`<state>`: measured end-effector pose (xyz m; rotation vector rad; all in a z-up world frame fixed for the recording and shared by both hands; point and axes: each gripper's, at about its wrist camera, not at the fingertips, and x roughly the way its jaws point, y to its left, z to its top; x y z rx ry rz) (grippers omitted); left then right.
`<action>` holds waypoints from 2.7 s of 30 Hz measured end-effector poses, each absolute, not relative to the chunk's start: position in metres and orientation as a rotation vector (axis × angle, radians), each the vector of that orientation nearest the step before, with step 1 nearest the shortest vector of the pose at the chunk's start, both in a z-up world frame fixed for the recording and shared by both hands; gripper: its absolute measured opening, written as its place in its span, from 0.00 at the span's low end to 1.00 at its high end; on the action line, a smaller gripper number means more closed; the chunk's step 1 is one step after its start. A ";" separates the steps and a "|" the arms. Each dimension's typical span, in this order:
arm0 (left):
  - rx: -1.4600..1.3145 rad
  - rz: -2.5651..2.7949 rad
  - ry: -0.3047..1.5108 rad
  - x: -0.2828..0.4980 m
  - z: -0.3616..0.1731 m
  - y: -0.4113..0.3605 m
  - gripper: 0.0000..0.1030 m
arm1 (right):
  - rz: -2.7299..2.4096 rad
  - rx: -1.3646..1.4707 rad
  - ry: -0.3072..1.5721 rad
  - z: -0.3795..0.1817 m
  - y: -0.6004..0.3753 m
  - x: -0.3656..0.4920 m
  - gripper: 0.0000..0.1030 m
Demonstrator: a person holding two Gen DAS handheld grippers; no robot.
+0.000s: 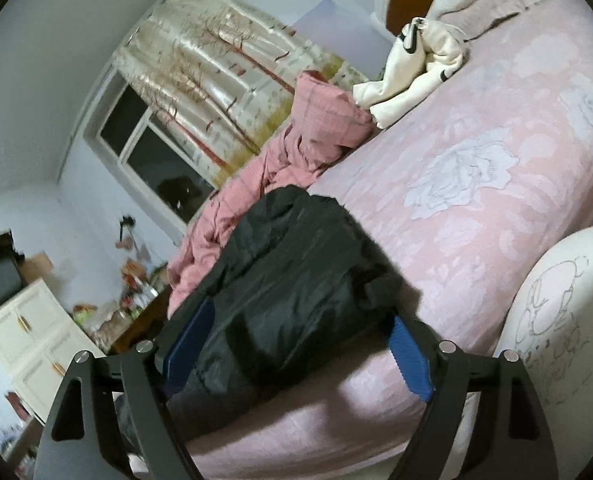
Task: Fold large clothes
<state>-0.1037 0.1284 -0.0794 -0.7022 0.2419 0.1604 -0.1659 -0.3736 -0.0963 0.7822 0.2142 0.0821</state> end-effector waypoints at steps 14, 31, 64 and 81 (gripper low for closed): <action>-0.662 0.170 0.318 -0.106 -0.057 0.121 0.14 | 0.025 0.660 0.255 -0.089 -0.360 -0.161 0.08; -0.649 0.118 0.227 -0.104 -0.018 0.122 0.11 | 0.037 0.514 0.160 -0.036 -0.347 -0.165 0.07; -0.557 0.030 0.305 0.022 0.076 0.133 0.11 | 0.080 0.443 0.233 0.072 -0.341 -0.035 0.07; -0.333 0.184 0.642 0.211 0.037 0.127 0.27 | 0.055 0.374 0.467 0.037 -0.321 0.207 0.10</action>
